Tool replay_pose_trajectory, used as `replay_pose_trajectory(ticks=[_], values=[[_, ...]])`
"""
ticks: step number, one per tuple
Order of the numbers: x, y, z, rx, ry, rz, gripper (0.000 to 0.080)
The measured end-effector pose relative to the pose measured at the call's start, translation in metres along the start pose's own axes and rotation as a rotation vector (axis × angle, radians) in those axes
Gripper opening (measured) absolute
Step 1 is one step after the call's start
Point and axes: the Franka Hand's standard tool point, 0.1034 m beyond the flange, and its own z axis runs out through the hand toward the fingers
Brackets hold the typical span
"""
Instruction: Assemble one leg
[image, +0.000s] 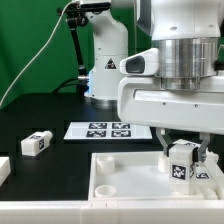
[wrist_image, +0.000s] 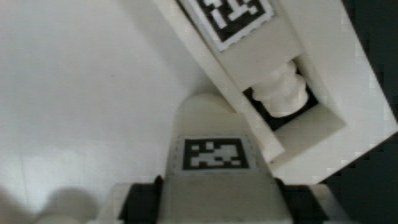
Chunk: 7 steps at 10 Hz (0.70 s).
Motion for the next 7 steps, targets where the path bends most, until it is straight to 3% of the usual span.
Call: replay_pose_trajectory(ticks=[2,4,5,6,7], values=[[-0.0044,-0.0004,-0.0001,-0.018,-0.021,0.237,0.0284],[-0.0042,-0.0004,0.0000,-0.015,-0.024,0.287,0.0284],[-0.0044,-0.0004,0.0002,-0.015,-0.024,0.278,0.0381],[-0.0041,-0.0001,0.0002,-0.015,-0.024,0.237,0.0381],[-0.0039,0.0001,0.0002,-0.016,-0.023,0.200,0.0561]])
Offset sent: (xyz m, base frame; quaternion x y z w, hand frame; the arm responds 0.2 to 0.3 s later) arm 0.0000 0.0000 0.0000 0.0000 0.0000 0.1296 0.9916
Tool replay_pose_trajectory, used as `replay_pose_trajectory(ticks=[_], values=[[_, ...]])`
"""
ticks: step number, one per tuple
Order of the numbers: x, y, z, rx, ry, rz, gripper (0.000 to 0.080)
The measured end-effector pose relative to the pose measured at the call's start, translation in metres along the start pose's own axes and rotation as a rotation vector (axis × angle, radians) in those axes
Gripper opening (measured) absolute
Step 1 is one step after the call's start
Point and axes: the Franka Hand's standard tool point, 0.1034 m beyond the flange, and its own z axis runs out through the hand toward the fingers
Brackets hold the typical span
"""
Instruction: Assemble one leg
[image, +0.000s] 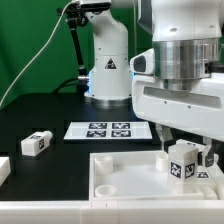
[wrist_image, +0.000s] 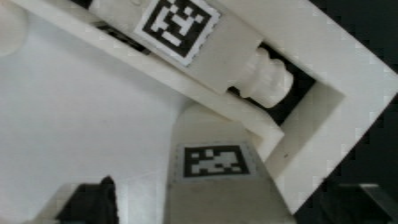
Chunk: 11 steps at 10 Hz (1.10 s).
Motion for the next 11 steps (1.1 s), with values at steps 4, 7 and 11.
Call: replay_pose_trajectory(ticks=[4,7,11], values=[[-0.0001,-0.0013,-0.0004,0.002,0.006,-0.403,0.0644],[-0.0030,-0.0037,-0.0005,-0.001,0.011,-0.715,0.0649],[-0.0020,-0.0029,-0.0004,-0.014,0.017,-1.066,0.0649]])
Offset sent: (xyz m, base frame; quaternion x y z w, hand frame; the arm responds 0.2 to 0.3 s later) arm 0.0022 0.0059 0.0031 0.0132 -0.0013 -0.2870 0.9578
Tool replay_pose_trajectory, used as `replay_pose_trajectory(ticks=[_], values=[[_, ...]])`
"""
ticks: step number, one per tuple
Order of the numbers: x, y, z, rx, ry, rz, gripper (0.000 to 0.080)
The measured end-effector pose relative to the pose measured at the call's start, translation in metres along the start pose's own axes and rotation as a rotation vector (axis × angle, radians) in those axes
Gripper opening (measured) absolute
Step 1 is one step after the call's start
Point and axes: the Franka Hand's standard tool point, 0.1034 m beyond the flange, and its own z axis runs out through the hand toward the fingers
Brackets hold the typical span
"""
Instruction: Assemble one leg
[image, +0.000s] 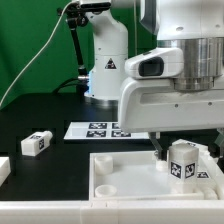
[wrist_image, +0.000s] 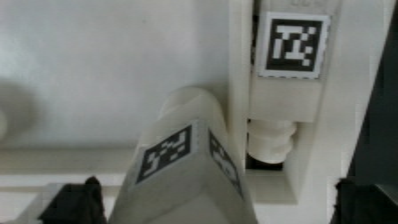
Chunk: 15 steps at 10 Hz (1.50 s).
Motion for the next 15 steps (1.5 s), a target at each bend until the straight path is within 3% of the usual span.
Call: replay_pose_trajectory(ticks=[6,7,8,9,12,15], values=[[0.001,0.014,-0.001,-0.023,-0.004,-0.292,0.0621],[0.000,0.014,-0.001,-0.023,-0.005,-0.282,0.0438],[0.000,0.014,0.000,-0.023,-0.005,-0.282,0.0438],[0.000,0.015,0.000,-0.023,-0.005,-0.264,0.0282],[0.000,0.015,0.000,-0.022,-0.003,-0.121,0.0282],[0.000,0.012,0.000,-0.019,0.007,0.264,0.0282]])
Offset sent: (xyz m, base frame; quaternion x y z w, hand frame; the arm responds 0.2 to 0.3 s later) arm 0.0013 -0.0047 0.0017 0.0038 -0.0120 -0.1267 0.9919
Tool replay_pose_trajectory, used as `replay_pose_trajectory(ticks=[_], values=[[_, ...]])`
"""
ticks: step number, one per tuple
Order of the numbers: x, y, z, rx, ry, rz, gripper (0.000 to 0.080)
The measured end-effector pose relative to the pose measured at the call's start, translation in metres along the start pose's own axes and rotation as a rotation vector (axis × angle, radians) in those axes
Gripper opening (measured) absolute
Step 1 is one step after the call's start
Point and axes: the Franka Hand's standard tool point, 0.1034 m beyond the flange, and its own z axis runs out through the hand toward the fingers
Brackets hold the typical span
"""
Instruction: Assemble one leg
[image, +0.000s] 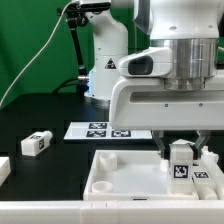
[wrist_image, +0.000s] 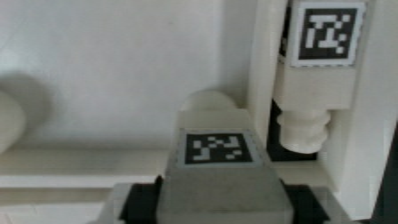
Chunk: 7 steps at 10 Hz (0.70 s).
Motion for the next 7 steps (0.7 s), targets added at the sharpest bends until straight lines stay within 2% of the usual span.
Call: replay_pose_trajectory(ticks=[2,7], values=[[0.000,0.001,0.000,0.007,-0.001,0.195,0.0284],[0.002,0.019,0.000,-0.029,0.000,0.646,0.0284]])
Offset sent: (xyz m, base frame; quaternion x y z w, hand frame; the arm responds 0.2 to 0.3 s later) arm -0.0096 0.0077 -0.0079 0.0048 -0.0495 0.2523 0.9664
